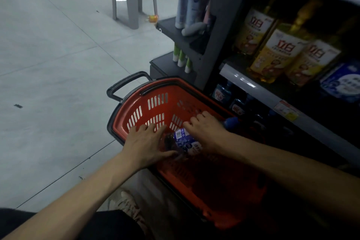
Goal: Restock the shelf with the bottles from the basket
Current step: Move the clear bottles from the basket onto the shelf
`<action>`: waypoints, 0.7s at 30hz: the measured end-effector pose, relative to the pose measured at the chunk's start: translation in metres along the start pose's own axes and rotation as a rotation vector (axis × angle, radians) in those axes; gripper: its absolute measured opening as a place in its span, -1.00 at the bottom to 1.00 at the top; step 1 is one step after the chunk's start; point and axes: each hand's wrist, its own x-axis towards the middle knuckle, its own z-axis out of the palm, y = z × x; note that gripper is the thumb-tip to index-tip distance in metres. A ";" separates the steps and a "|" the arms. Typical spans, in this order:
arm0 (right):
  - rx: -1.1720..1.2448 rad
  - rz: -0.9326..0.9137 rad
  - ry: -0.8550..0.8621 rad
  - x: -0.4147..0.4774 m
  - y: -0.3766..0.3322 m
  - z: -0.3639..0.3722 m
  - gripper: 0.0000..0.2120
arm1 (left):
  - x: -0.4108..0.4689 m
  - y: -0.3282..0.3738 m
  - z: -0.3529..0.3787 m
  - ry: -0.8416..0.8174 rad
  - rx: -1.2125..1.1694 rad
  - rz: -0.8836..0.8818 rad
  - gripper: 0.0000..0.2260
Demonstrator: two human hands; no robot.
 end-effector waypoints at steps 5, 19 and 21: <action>-0.194 -0.024 0.153 -0.042 0.027 -0.050 -0.40 | 0.003 0.035 -0.013 0.071 -0.348 0.088 0.06; -0.569 -0.155 0.569 -0.127 0.070 -0.071 -0.55 | 0.000 0.112 -0.042 0.139 -1.359 0.048 -0.38; -0.498 -0.152 0.611 -0.142 0.079 -0.058 -0.55 | -0.003 0.118 -0.045 0.054 -1.527 0.023 -0.43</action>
